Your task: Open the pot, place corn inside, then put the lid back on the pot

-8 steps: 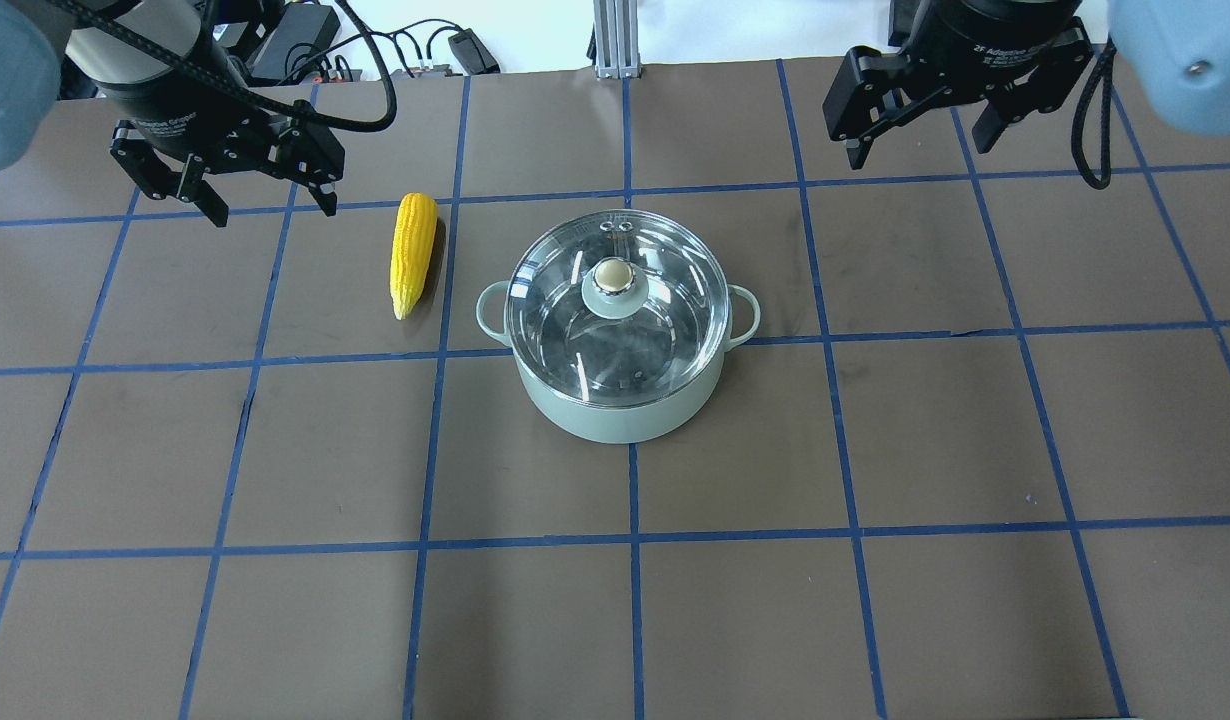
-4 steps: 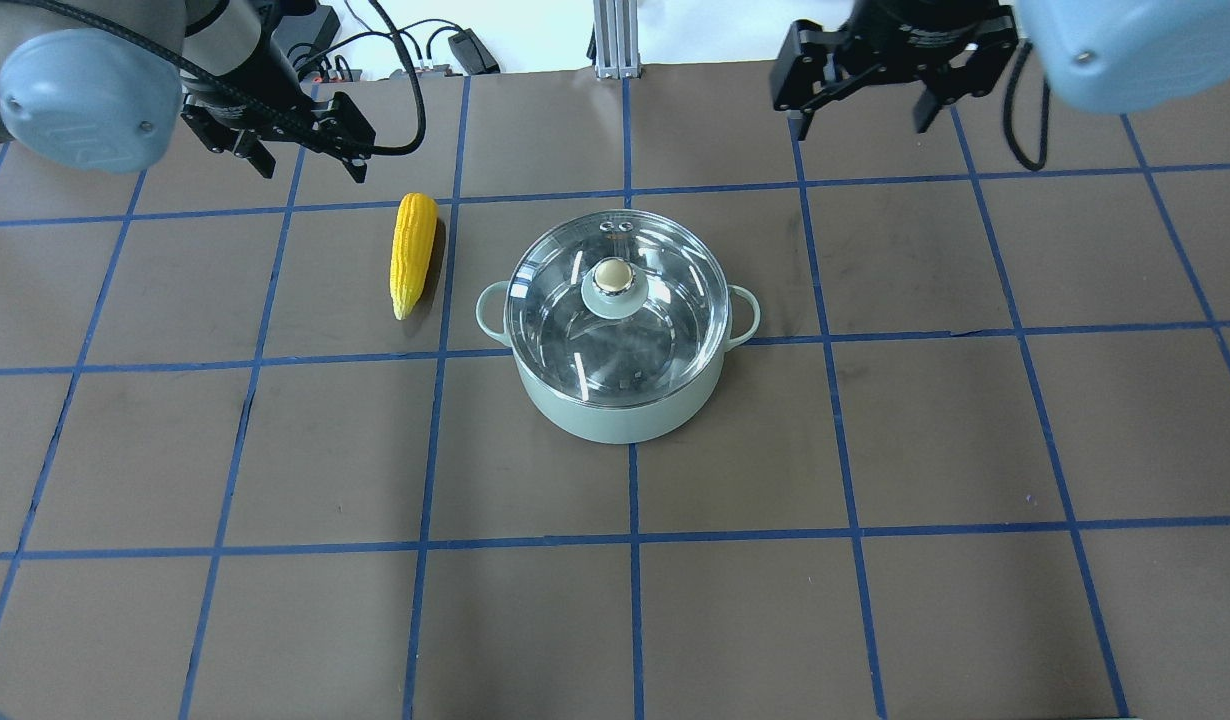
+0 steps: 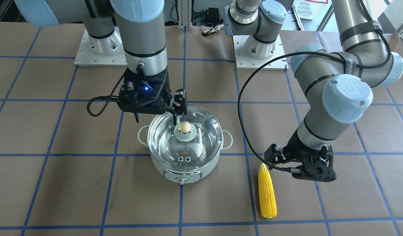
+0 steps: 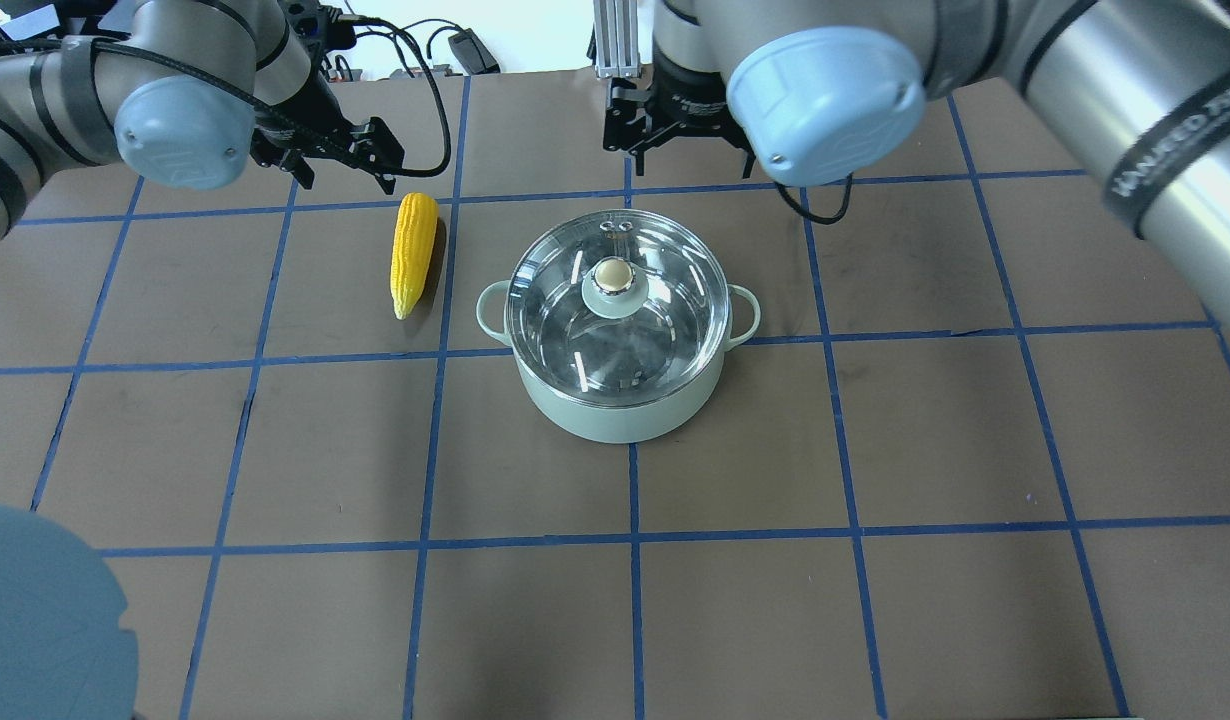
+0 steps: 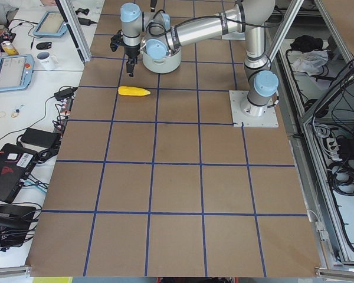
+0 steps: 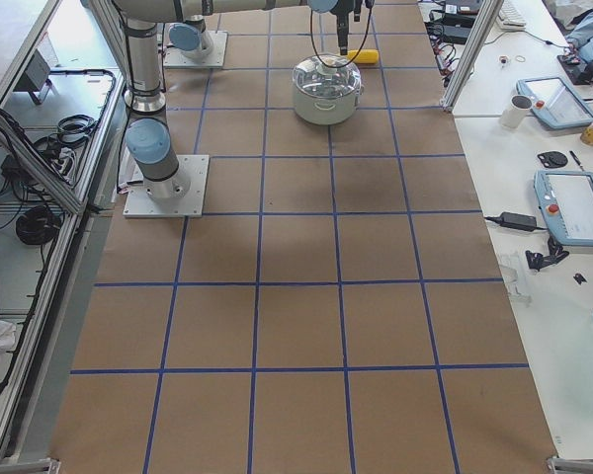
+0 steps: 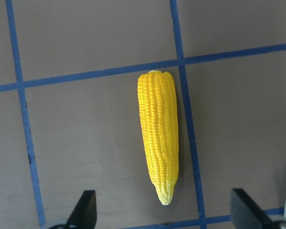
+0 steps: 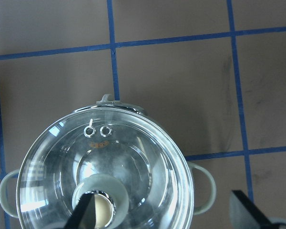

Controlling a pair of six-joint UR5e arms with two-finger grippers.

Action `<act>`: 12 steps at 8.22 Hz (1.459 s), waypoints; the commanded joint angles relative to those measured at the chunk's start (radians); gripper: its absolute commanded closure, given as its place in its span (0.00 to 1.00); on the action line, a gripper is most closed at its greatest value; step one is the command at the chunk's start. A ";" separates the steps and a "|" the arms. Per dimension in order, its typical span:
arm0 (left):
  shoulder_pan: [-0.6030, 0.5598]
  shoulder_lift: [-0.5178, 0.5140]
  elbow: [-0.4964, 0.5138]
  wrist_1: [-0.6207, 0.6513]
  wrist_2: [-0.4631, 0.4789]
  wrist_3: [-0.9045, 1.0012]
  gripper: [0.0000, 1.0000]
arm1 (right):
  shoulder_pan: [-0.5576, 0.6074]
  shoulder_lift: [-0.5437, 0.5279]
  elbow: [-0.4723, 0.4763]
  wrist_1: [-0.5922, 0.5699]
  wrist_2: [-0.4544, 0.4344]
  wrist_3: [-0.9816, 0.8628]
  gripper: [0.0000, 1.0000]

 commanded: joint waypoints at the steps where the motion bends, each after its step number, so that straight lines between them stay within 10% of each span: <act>1: 0.000 -0.123 0.000 0.124 -0.001 0.010 0.00 | 0.098 0.103 0.014 -0.083 -0.050 0.142 0.06; 8: 0.000 -0.281 0.000 0.186 -0.030 -0.002 0.00 | 0.100 0.119 0.086 -0.100 0.014 0.163 0.03; 9: 0.000 -0.283 0.000 0.186 -0.032 -0.002 0.22 | 0.100 0.120 0.088 -0.099 0.016 0.160 0.08; 10: 0.000 -0.292 0.002 0.184 -0.033 0.000 0.91 | 0.100 0.120 0.088 -0.097 0.019 0.161 0.19; 12: 0.005 -0.278 0.008 0.171 -0.029 -0.002 1.00 | 0.100 0.122 0.086 -0.099 0.078 0.166 0.46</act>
